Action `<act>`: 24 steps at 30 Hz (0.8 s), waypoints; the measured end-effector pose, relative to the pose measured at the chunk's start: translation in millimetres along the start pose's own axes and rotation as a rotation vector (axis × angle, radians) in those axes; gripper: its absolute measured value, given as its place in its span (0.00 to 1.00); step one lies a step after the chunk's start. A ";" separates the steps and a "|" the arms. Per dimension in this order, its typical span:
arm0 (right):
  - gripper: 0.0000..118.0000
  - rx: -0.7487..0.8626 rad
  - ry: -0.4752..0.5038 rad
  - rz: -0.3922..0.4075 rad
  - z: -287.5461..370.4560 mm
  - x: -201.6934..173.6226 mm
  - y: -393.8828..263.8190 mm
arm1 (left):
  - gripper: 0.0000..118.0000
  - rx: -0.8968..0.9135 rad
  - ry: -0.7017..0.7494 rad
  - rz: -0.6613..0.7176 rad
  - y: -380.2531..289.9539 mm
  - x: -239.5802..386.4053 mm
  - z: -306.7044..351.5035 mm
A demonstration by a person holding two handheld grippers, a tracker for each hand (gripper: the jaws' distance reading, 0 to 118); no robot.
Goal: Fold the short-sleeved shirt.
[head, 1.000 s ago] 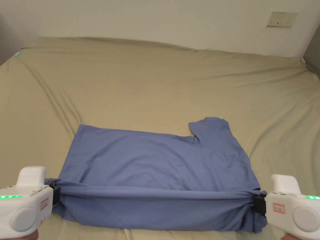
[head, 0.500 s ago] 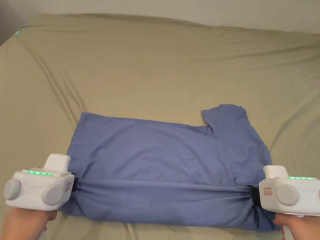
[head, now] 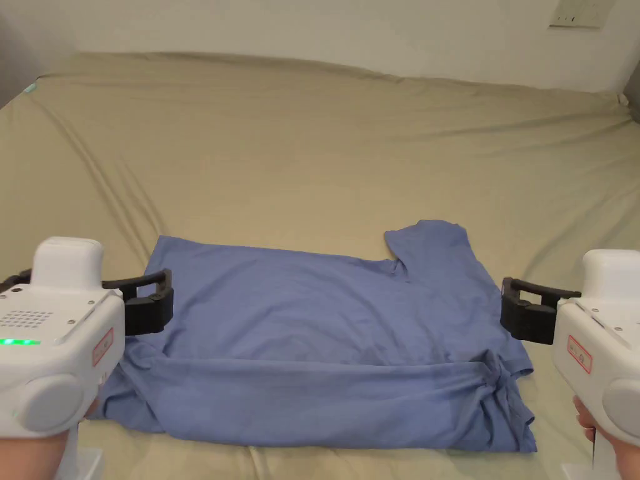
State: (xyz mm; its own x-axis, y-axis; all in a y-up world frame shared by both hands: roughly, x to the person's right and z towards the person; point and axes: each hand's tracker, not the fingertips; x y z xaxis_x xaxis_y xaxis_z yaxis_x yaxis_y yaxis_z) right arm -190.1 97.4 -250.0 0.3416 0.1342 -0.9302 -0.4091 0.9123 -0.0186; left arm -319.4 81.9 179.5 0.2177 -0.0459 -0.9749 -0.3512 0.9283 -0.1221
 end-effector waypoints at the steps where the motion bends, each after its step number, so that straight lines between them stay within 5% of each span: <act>1: 0.94 0.051 0.004 0.001 18.3 -5.5 8.6 | 0.91 0.054 0.007 -0.003 12.3 9.9 22.9; 4: 0.94 0.143 -0.015 0.038 53.4 -17.3 26.0 | 0.88 0.097 0.016 -0.040 28.3 29.5 61.3; 7: 0.84 0.178 0.012 0.071 69.4 -29.2 34.0 | 0.63 0.133 0.037 -0.090 31.7 44.0 80.5; 9: 0.44 0.199 0.017 0.109 79.6 -40.1 35.0 | 0.30 0.155 0.054 -0.111 31.2 49.3 84.0; 11: 0.11 0.200 0.036 0.135 81.3 -47.9 32.7 | 0.08 0.169 0.056 -0.111 32.3 51.1 89.7; 13: 0.00 0.190 0.057 0.143 83.5 -52.0 29.8 | 0.02 0.184 0.049 -0.099 32.1 50.0 92.4; 24: 0.00 0.139 0.074 0.173 82.5 -56.2 12.7 | 0.00 -0.086 -0.001 -0.095 -6.5 21.7 62.8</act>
State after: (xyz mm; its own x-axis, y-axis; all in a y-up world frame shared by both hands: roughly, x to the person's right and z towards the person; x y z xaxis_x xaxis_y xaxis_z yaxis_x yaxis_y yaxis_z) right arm -144.6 133.4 -167.7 0.2113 0.2687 -0.9398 -0.3342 0.9234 0.1889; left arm -255.3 98.0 170.8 0.2543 -0.1315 -0.9581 -0.4057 0.8848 -0.2291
